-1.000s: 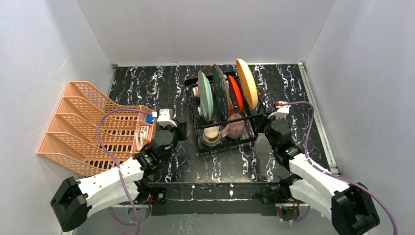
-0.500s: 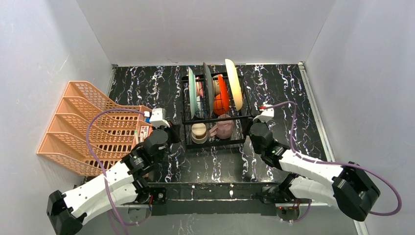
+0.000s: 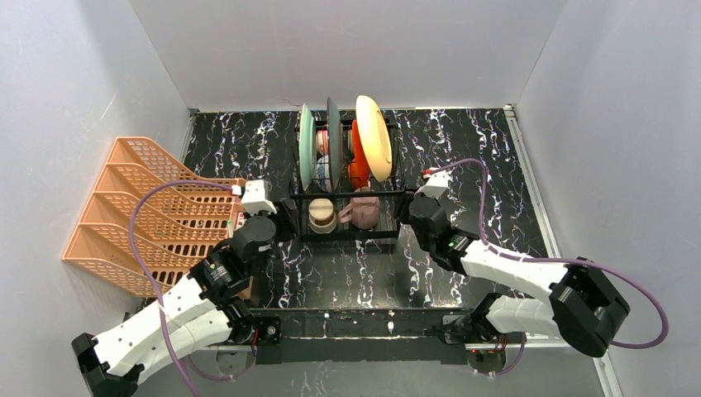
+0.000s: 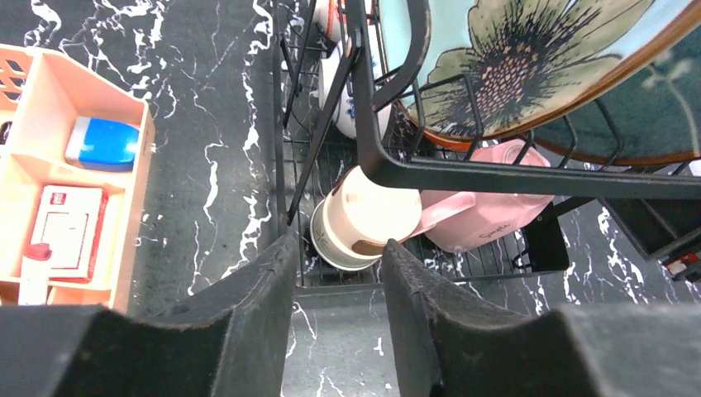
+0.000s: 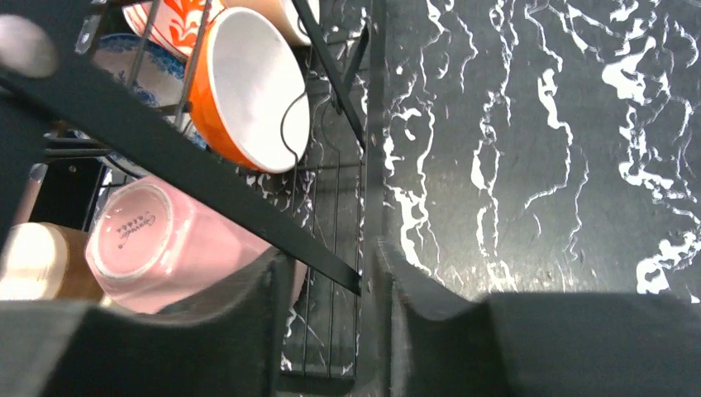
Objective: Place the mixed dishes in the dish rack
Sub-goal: Move the dish rack to the center of the board, then reset both arms
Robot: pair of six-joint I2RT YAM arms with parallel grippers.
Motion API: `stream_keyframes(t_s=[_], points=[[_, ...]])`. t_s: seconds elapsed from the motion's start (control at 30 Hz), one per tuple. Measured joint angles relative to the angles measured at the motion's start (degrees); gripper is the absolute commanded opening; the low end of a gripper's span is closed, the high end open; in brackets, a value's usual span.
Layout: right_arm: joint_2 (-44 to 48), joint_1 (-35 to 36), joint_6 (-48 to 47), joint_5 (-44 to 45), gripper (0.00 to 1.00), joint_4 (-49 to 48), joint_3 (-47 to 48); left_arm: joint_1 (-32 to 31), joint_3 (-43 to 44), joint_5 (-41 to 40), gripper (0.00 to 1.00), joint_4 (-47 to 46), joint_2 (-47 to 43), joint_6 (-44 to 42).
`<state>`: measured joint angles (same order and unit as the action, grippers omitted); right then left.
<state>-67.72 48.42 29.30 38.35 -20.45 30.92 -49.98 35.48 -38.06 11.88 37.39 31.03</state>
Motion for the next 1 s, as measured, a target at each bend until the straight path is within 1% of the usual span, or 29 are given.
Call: stream_keyframes(t_s=[0.03, 0.1, 0.23, 0.4, 0.47, 0.53, 0.67, 0.8, 0.83, 0.87, 0.9, 0.93, 1.0], points=[[0.33, -0.15, 0.44, -0.31, 0.59, 1.29, 0.09, 0.0, 0.42, -0.26, 0.51, 0.52, -0.07, -0.26], [1.6, -0.44, 0.66, -0.57, 0.65, 4.11, 0.15, 0.0, 1.09, -0.59, 0.53, 1.55, -0.15, -0.7], [5.79, -0.44, 0.15, -0.04, 0.7, 9.55, 0.17, 0.0, 2.25, -1.22, 0.56, 3.41, -0.22, -1.77], [13.7, 0.09, -1.57, 0.0, 0.74, 14.19, 0.57, 0.0, 3.93, -2.08, 0.58, 5.44, -1.09, -3.67], [16.7, 0.13, -1.99, 0.0, 0.77, 16.26, 0.79, 0.0, 4.59, -2.32, 0.59, 6.23, -1.66, -4.46], [19.5, 0.15, -2.21, -0.24, 0.83, 18.91, 0.83, 0.0, 5.05, -2.6, 0.61, 6.82, -2.25, -5.09], [24.94, 0.13, -2.03, -1.25, 0.98, 25.83, 1.55, 0.0, 5.84, -2.89, 0.69, 8.22, -3.26, -6.05], [28.48, 0.13, -0.57, -2.64, 0.99, 33.24, 4.39, 0.0, 6.69, -2.43, 0.75, 9.84, -3.78, -7.3], [29.33, 0.13, 0.28, -2.82, 0.99, 35.04, 5.31, 0.0, 6.88, -2.23, 0.78, 10.05, -3.78, -7.58], [30.1, 0.13, 1.22, -2.86, 0.99, 36.87, 6.29, 0.0, 7.34, -1.81, 0.85, 10.62, -3.78, -8.13], [30.67, 0.13, 2.43, -2.78, 0.99, 38.82, 7.41, 0.0, 7.61, -1.6, 0.96, 10.99, -3.78, -8.5], [31.01, 0.13, 3.72, -2.69, 0.99, 40.89, 8.72, 0.0, 7.96, -1.38, 0.98, 11.41, -3.78, -9.01], [31.17, 0.13, 6.45, -2.21, 0.99, 44.81, 11.45, 0.0, 8.68, -0.85, 0.98, 12.39, -3.8, -9.86]])
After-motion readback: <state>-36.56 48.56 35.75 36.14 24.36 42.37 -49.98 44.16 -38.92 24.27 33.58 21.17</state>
